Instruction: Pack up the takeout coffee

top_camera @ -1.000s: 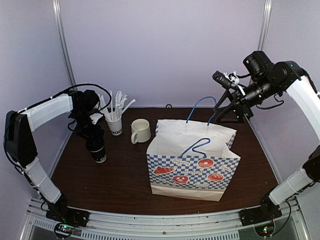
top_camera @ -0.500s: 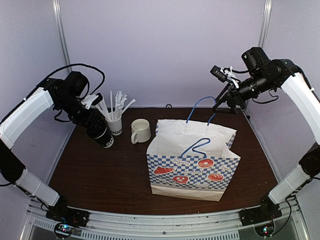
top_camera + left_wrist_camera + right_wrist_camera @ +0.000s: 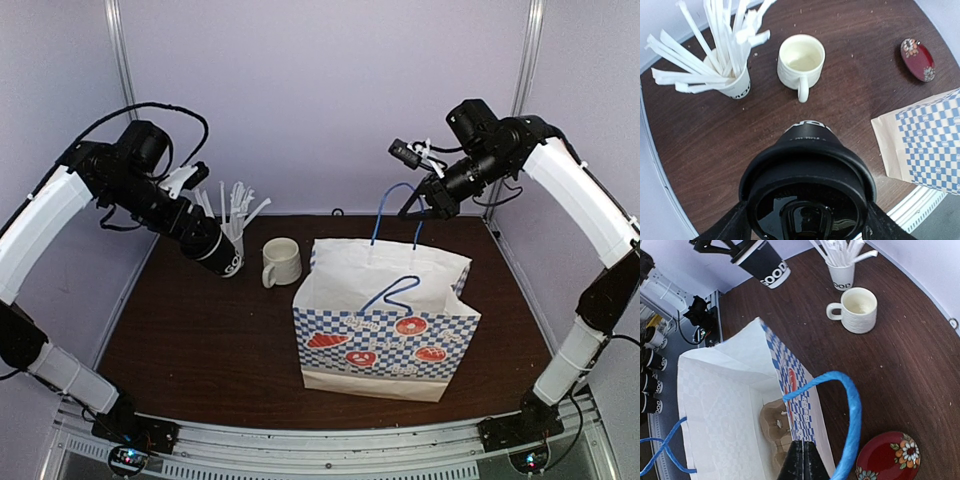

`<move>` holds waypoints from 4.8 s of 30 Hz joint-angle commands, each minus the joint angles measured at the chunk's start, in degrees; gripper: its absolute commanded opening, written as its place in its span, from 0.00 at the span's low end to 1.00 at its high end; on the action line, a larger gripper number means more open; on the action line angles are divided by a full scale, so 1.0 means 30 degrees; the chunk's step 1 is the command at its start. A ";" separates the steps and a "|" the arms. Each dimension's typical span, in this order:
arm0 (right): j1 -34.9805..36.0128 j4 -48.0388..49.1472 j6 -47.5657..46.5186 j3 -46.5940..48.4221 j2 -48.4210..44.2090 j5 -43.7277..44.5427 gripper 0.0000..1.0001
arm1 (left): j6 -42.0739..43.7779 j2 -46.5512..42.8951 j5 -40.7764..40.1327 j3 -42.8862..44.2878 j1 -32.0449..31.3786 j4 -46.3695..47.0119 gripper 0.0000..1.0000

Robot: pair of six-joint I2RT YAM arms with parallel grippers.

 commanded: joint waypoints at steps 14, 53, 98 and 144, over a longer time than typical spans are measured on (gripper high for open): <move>0.1210 -0.0262 0.0857 0.4482 0.1920 -0.1997 0.00 | 0.0252 -0.1404 0.0560 0.1605 -0.0219 0.0271 0.73; 0.3238 -0.1138 -0.1250 0.1966 -0.0316 -0.2186 0.01 | 0.1361 -0.2325 0.1428 0.5391 -0.7321 0.2999 0.69; 0.0402 -0.0472 -0.0797 -0.5262 -0.4956 0.9031 0.65 | 0.1385 -0.2169 0.0108 0.2370 -0.7320 0.4405 0.70; 0.7173 -0.1695 -0.3521 0.1684 0.0890 0.2610 0.01 | 0.1974 -0.3953 0.0162 0.4028 -0.7310 0.2728 0.68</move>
